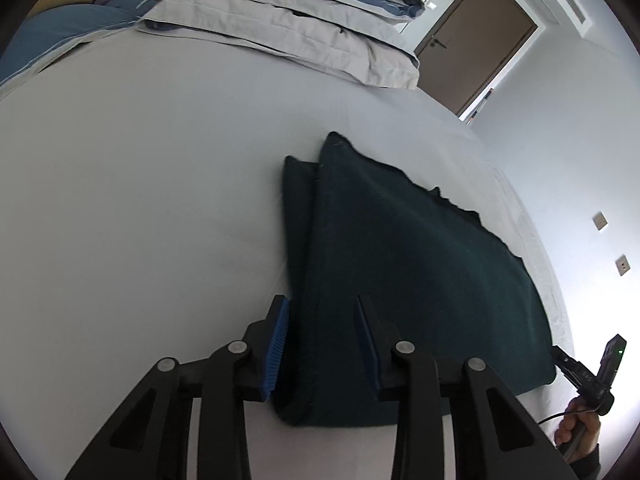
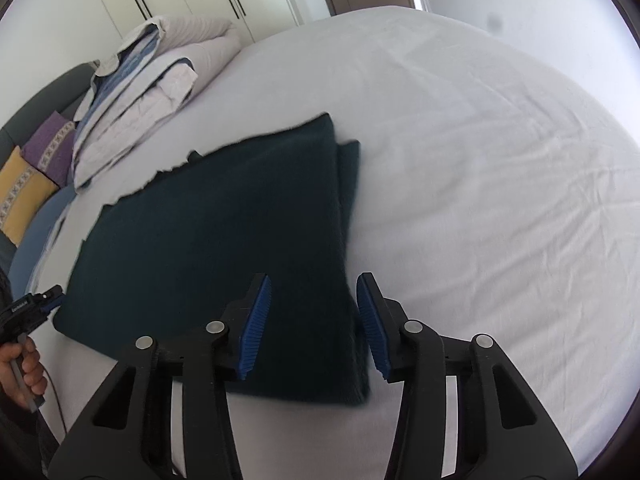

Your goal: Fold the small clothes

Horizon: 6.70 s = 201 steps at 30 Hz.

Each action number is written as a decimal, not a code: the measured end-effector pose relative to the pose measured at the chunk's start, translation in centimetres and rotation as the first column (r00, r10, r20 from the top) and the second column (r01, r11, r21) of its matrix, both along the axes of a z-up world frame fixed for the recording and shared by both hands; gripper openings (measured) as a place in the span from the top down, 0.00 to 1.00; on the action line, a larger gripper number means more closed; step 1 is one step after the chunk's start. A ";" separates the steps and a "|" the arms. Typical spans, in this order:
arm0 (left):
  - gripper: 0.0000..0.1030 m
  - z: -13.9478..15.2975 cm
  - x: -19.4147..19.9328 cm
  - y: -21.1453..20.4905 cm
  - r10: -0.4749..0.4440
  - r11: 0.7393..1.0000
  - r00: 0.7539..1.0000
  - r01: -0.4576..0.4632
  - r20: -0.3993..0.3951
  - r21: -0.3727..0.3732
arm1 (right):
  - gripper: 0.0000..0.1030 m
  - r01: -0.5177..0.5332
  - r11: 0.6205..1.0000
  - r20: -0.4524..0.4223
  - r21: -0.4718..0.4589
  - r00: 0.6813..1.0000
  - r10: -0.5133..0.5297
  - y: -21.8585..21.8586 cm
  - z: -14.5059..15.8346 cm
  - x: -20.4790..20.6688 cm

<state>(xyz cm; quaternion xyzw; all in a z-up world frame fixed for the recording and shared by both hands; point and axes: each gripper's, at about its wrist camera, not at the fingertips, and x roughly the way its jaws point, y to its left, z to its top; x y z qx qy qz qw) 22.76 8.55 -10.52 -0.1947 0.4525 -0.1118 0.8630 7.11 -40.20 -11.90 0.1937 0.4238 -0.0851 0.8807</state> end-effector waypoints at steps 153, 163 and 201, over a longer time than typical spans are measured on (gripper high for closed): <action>0.26 -1.8 8.0 -9.6 -0.120 0.928 0.989 0.081 0.087 0.364 | 0.41 0.097 0.841 0.193 0.533 0.953 -0.232 -13.2 -2.8 -9.5; 0.27 0.9 3.6 -15.1 -0.254 0.951 0.965 0.238 0.060 0.195 | 0.43 0.116 0.828 0.080 0.549 0.979 -0.190 -11.3 -5.0 -1.0; 0.40 -2.0 6.2 -12.3 -0.254 0.890 0.965 0.205 -0.071 -0.407 | 0.87 -0.385 0.913 -0.096 -0.132 0.922 0.375 19.0 4.0 14.5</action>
